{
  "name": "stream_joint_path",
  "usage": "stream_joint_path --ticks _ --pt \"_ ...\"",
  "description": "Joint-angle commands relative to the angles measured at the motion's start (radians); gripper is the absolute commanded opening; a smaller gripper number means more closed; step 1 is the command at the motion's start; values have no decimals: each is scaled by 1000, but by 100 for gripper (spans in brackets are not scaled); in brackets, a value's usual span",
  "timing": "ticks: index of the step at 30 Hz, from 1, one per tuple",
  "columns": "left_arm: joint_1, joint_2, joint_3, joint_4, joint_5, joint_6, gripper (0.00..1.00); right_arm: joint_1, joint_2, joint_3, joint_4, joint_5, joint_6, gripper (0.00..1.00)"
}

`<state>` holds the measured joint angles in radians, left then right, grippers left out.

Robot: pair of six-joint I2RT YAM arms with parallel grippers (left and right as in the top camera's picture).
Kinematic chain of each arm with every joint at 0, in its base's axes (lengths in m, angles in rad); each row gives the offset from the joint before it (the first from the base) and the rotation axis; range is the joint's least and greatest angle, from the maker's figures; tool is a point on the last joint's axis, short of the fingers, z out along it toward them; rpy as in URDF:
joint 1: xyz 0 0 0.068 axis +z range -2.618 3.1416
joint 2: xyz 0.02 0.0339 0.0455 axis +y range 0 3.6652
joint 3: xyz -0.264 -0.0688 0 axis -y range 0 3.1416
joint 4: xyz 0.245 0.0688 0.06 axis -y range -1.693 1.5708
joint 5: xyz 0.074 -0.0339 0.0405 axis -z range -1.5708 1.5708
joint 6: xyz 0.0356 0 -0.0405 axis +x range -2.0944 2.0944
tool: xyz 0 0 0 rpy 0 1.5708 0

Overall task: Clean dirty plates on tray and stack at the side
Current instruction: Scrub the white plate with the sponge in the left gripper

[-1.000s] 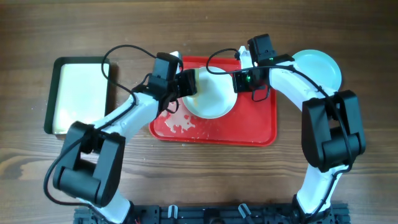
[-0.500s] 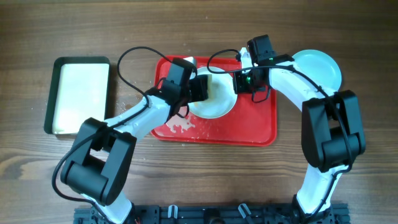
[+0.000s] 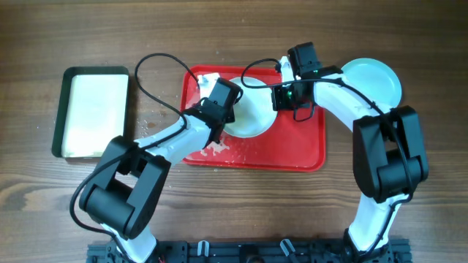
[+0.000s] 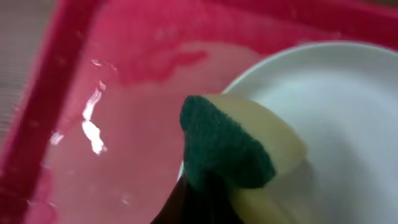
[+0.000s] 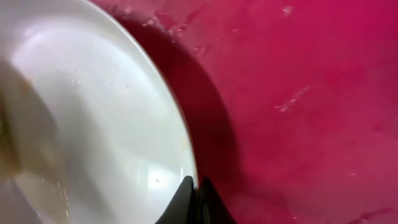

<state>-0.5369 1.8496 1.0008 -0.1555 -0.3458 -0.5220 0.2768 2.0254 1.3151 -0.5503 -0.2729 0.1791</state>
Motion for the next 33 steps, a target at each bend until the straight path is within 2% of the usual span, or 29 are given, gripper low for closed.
stream_joint_path --ticks 1,4,6,8,11,15,16,21,23,27,29,31,33 --pt "26 8 10 37 -224 100 4 -5 15 -22 -6 55 5 4" --pt "23 -34 23 71 -127 96 4 -5 15 -22 -10 55 6 4" --pt "24 -47 23 134 137 96 4 -5 15 -22 -9 55 6 4" --pt "24 -32 23 156 318 54 4 -5 15 -22 -7 55 6 4" --pt "22 24 22 156 421 -37 4 -5 15 -22 -6 55 7 4" --pt "22 90 22 156 421 -31 4 -5 15 -22 4 55 7 4" --pt "22 102 22 155 385 2 4 -5 15 -22 5 55 7 4" --pt "25 107 23 138 -97 127 4 -5 15 -22 6 55 7 4" --pt "26 107 23 156 -252 135 4 -5 15 -22 7 55 6 4" --pt "31 94 23 222 -322 203 4 -5 15 -22 5 55 5 4" --pt "31 49 23 248 -272 199 4 -5 15 -22 4 55 6 4" --pt "31 10 23 270 -84 165 4 -5 15 -22 4 55 6 4" --pt "31 7 23 285 209 47 4 -5 15 -22 4 55 7 4"
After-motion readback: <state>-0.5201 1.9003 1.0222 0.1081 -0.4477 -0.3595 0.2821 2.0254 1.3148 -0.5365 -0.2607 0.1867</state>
